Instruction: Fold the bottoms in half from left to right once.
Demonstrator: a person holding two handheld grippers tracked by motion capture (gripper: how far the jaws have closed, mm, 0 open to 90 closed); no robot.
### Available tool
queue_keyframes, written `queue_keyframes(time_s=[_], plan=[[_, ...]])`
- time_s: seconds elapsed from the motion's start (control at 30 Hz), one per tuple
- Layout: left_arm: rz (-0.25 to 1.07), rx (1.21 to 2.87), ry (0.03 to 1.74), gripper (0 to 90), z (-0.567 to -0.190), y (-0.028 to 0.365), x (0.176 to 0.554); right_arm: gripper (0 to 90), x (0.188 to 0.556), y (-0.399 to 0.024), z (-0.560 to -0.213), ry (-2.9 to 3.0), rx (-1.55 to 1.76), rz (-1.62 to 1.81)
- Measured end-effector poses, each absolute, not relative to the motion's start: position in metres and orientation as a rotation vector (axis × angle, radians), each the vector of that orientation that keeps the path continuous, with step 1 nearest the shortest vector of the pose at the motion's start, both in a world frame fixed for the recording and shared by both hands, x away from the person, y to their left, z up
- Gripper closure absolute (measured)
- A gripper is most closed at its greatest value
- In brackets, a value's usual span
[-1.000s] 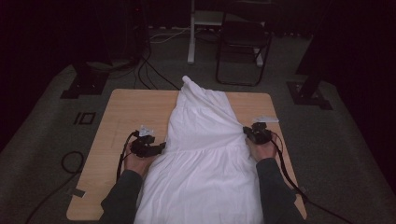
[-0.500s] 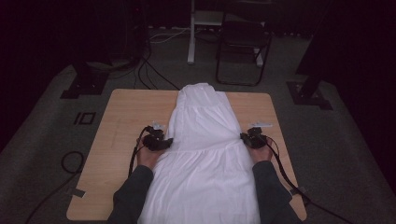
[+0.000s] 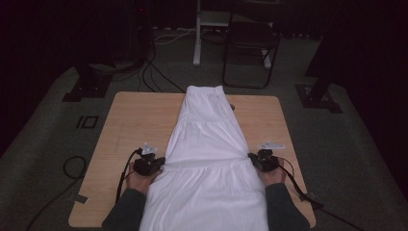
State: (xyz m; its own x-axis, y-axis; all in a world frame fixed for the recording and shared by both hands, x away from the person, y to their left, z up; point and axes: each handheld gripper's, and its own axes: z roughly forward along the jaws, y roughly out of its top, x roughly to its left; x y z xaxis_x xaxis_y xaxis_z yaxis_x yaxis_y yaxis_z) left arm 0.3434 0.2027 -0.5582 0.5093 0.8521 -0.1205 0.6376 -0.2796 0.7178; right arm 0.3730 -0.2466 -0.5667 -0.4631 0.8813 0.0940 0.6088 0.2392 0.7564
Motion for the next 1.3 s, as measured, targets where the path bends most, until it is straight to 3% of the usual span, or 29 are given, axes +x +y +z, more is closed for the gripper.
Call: queue_keyframes(time_s=[0.33,0.37,0.43,0.5,0.63,0.87,1.13,1.17,1.27,1.3], plan=[[0.351,1.989,1.2,86.1,-0.562,0.209,0.312,85.9,0.331,-0.242,-0.567,2.21,1.349,1.078],[0.354,1.99,1.181,80.6,-0.562,0.209,0.314,80.4,0.331,-0.243,-0.567,2.209,1.365,1.079],[0.39,1.993,1.184,61.9,-0.561,0.205,0.318,60.8,0.334,-0.245,-0.565,2.205,1.377,1.084],[0.377,1.973,1.164,56.5,-0.558,0.205,0.325,51.1,0.34,-0.25,-0.562,2.19,1.38,1.102],[0.383,1.957,1.159,49.7,-0.552,0.202,0.341,47.9,0.358,-0.252,-0.542,2.161,1.312,1.191],[0.374,1.966,1.144,46.8,-0.557,0.192,0.345,49.9,0.419,-0.222,-0.525,2.184,1.215,1.221],[0.361,1.981,1.138,44.7,-0.563,0.187,0.342,53.0,0.473,-0.187,-0.542,2.238,1.264,1.159],[0.365,1.983,1.132,43.8,-0.563,0.186,0.341,56.3,0.477,-0.185,-0.545,2.243,1.289,1.147],[0.372,1.987,1.123,41.5,-0.564,0.184,0.339,85.9,0.481,-0.184,-0.549,2.262,1.293,1.103],[0.378,1.988,1.12,41.3,-0.564,0.183,0.339,88.7,0.479,-0.185,-0.545,2.217,1.29,1.067]])
